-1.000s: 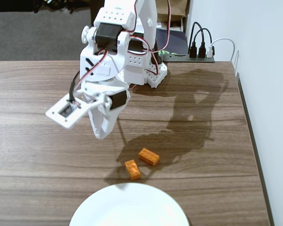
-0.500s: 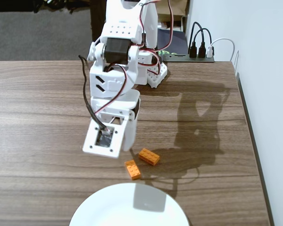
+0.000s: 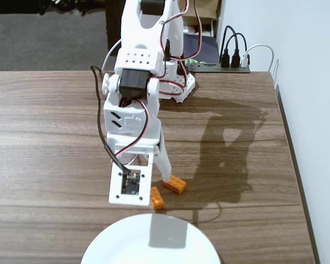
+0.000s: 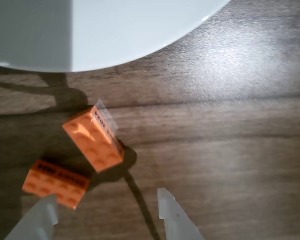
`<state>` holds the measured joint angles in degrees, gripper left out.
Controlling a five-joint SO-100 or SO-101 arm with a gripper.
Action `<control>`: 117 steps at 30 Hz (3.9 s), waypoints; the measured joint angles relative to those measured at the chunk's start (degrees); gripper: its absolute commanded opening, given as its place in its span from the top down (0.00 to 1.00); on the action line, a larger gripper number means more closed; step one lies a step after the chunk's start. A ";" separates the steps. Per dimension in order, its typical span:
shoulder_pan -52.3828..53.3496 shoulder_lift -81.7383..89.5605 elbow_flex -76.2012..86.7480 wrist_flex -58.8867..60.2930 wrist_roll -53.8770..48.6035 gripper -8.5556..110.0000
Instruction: Grasp a lego block and put it on the plate.
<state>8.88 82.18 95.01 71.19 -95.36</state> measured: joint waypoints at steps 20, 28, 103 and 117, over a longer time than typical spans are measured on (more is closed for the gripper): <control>-3.52 -4.75 -1.76 -4.13 0.88 0.71; -3.43 -7.38 -1.76 -6.50 0.88 0.71; -6.24 -28.65 -42.89 -4.04 24.52 0.89; -6.77 -30.59 -43.07 -3.52 24.87 0.83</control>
<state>2.11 51.59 51.94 67.68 -70.49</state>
